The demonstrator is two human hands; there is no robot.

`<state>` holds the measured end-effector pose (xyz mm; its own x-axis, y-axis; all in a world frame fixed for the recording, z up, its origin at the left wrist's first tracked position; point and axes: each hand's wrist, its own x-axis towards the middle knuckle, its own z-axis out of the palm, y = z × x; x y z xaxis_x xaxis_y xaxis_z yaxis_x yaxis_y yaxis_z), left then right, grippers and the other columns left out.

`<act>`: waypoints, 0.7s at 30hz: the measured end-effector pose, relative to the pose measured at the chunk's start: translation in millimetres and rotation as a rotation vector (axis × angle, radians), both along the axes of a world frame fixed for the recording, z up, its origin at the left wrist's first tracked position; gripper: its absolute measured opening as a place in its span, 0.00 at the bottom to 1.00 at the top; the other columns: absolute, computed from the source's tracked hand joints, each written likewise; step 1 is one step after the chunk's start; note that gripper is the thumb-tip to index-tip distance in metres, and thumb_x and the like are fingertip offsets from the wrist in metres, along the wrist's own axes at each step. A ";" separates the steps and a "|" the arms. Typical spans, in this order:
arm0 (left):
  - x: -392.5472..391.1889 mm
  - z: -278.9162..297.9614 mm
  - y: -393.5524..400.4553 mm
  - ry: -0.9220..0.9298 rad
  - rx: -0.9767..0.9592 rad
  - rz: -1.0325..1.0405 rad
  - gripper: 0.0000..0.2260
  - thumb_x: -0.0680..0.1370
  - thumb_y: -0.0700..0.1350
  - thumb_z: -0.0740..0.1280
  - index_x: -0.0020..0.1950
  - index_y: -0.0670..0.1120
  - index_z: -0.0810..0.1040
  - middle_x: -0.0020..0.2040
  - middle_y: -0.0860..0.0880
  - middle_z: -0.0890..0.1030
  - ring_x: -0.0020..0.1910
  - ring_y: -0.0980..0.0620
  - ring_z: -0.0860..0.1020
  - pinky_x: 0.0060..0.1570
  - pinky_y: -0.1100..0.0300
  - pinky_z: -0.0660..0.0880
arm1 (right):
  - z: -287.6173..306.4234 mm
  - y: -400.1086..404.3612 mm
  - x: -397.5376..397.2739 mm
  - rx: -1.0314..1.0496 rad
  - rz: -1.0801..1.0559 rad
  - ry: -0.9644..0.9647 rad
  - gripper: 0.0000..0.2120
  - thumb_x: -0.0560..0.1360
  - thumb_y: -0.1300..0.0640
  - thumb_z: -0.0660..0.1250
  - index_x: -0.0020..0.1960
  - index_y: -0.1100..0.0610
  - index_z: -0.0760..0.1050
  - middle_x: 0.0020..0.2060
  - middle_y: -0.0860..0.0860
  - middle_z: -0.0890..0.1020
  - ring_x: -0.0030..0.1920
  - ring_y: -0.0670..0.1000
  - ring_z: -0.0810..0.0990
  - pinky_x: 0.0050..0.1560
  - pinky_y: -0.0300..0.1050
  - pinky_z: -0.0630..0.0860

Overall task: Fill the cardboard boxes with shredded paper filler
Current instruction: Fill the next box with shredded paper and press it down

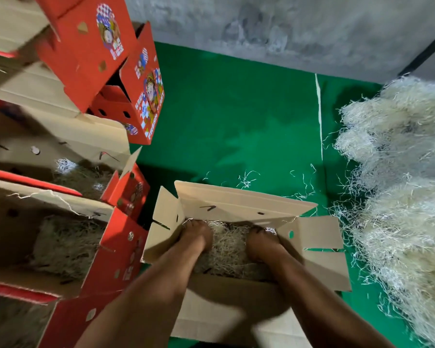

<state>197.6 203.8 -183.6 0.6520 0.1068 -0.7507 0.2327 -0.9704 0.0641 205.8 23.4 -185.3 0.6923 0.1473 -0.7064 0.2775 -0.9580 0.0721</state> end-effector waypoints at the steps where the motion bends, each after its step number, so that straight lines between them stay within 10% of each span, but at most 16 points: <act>1: 0.6 8.2 -0.7 -0.014 -0.017 -0.003 0.22 0.82 0.42 0.60 0.75 0.36 0.65 0.75 0.36 0.66 0.74 0.38 0.65 0.73 0.46 0.63 | 5.6 -1.6 0.2 0.027 -0.015 0.003 0.21 0.81 0.58 0.60 0.72 0.61 0.69 0.70 0.60 0.75 0.69 0.60 0.74 0.70 0.56 0.71; 6: -7.6 31.5 -13.8 -0.157 -0.023 -0.071 0.10 0.83 0.43 0.58 0.60 0.45 0.77 0.59 0.45 0.80 0.59 0.45 0.78 0.63 0.49 0.74 | 32.1 8.9 1.6 0.148 -0.082 -0.059 0.11 0.80 0.60 0.64 0.62 0.56 0.75 0.61 0.56 0.79 0.62 0.57 0.77 0.65 0.56 0.74; 11: -13.1 18.8 -23.0 -0.148 -0.207 0.023 0.14 0.84 0.44 0.59 0.68 0.44 0.74 0.66 0.43 0.77 0.64 0.43 0.75 0.60 0.55 0.70 | 18.3 28.9 -9.0 0.294 -0.165 0.093 0.05 0.82 0.55 0.62 0.56 0.53 0.75 0.53 0.52 0.79 0.59 0.53 0.76 0.68 0.53 0.71; 21: -5.7 -16.9 -12.3 0.084 -0.231 -0.093 0.35 0.74 0.43 0.71 0.78 0.53 0.59 0.77 0.40 0.62 0.75 0.35 0.62 0.70 0.36 0.65 | -12.5 26.3 -2.4 0.356 -0.187 0.267 0.22 0.81 0.56 0.65 0.74 0.53 0.67 0.71 0.55 0.73 0.70 0.57 0.73 0.70 0.49 0.68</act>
